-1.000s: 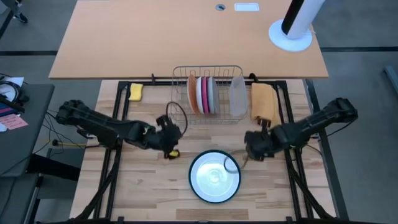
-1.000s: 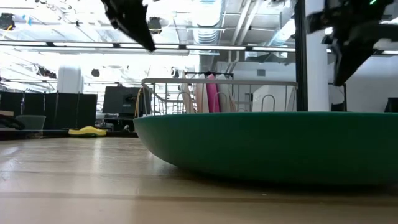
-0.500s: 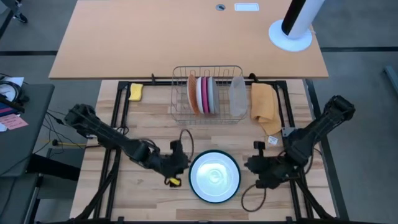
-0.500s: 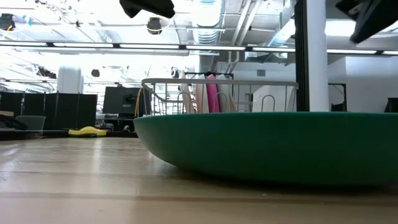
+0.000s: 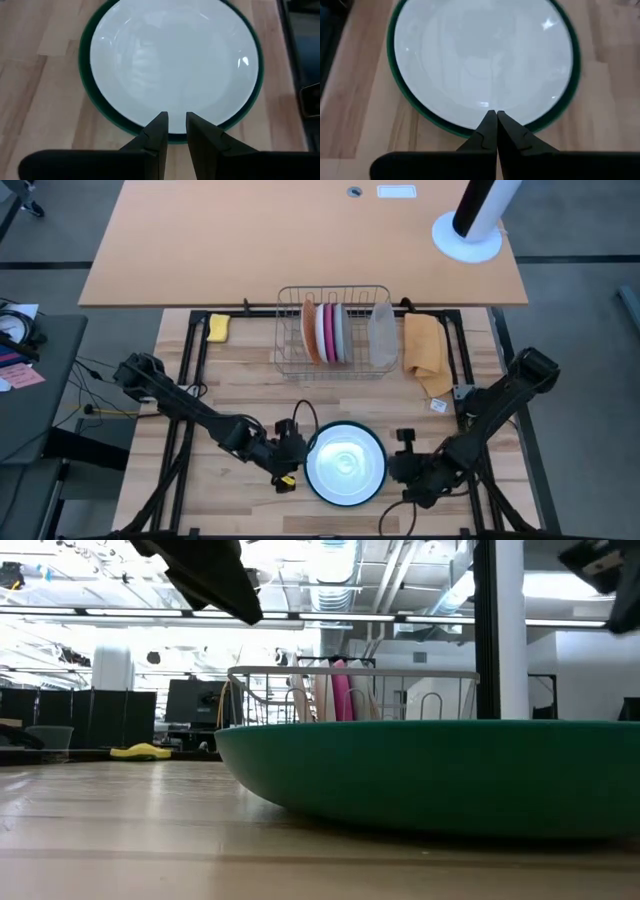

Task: Sort dishes
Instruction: Put the white plate into the dish rack

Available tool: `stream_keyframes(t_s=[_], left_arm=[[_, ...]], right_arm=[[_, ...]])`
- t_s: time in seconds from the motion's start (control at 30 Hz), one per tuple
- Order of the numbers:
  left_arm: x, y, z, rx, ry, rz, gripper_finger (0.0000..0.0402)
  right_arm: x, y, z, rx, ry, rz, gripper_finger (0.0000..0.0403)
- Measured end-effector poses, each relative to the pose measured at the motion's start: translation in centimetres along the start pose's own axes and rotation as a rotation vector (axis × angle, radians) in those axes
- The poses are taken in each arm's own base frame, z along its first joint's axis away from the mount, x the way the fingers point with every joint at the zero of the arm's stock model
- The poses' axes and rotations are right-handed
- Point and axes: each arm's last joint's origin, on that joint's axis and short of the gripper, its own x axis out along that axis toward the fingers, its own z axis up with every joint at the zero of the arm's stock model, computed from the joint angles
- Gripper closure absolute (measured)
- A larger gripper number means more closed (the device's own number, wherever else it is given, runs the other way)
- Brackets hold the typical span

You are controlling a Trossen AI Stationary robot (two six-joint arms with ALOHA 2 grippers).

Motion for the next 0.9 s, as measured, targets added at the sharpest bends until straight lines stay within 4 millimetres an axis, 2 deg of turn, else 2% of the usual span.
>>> stream_keyframes(t_s=[0.17,0.3,0.53,0.73,0.83,0.9], left_arm=[[-0.5,-1.6,0.1,-0.013,-0.063,-0.069,0.0344],[-1.1,-3.1,-0.2,0.052,-0.104,-0.112,0.036],[-1.2,-3.0,-0.7,0.052,-0.085,-0.062,0.0398],[-1.3,-3.4,-0.9,0.053,-0.089,-0.062,0.0401],[-0.3,-3.7,-1.2,0.06,-0.082,-0.05,0.0401],[1.0,-3.9,-2.0,0.099,-0.043,-0.039,0.0401]], right_arm=[[1.8,1.2,-0.3,-0.003,0.022,0.006,0.0398],[2.3,1.6,-0.2,0.009,0.015,0.031,0.0398],[2.1,1.6,0.0,0.06,0.0,0.044,0.0398],[2.1,1.6,0.0,0.061,0.001,0.044,0.0398],[2.1,1.6,-0.1,0.058,0.005,0.041,0.0398],[2.1,1.5,-0.2,0.053,0.012,0.036,0.0398]])
